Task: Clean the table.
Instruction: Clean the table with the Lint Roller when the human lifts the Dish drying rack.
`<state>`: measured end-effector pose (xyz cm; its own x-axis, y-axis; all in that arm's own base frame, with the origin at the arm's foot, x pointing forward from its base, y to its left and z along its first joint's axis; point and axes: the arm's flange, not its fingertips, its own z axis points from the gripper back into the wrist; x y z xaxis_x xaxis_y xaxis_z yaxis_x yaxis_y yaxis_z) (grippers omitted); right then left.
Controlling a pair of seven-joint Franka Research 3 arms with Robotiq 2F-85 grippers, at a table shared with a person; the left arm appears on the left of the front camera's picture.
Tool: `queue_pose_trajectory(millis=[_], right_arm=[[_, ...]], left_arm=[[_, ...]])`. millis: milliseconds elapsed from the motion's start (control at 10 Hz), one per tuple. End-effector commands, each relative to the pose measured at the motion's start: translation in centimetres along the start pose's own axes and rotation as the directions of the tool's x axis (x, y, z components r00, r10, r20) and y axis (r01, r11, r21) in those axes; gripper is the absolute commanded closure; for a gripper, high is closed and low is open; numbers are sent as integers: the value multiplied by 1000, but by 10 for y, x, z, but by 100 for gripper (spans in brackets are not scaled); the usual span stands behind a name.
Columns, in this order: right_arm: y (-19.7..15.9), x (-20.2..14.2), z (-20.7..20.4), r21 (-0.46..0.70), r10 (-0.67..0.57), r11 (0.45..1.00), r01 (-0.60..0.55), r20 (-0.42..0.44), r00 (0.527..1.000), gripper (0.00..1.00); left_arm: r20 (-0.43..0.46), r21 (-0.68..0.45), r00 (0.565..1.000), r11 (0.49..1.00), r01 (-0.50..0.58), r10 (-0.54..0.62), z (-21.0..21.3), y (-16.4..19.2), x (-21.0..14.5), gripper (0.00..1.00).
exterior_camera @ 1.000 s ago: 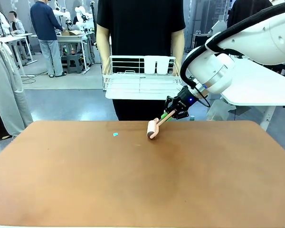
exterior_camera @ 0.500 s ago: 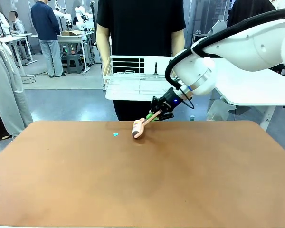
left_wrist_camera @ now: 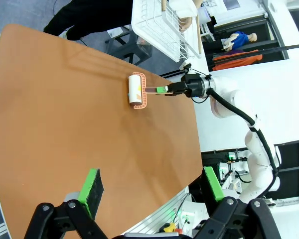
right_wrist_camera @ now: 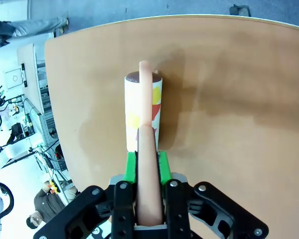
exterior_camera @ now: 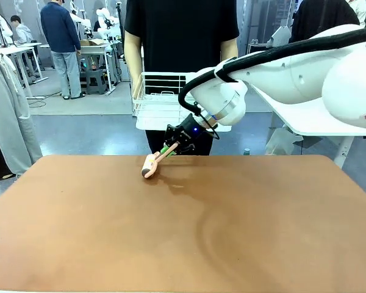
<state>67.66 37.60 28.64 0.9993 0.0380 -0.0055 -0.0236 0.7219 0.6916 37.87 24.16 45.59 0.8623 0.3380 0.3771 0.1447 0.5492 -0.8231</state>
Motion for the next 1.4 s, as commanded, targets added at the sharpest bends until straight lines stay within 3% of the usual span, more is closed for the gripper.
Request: queue_pose_trajectory(millis=[0,400,900,1100,1300], right_arm=[[3,-11,-40,-82,3,997,-16,-150,989,79],[24,-12,-45,-66,33,997,-42,-136,990,79],[40,-14,-15,-20,57,998,-60,-114,992,79],[54,-17,17,35,80,996,-77,-117,990,79],[64,-31,46,15,110,994,-109,-95,989,79]], left_arm=[[9,-18,1000,1000,3,-3,3,0,0,0],[9,-18,1000,1000,3,-3,3,0,0,0],[9,-18,1000,1000,3,-3,3,0,0,0],[9,-18,1000,1000,3,-3,3,0,0,0],[9,-18,1000,1000,3,-3,3,0,0,0]])
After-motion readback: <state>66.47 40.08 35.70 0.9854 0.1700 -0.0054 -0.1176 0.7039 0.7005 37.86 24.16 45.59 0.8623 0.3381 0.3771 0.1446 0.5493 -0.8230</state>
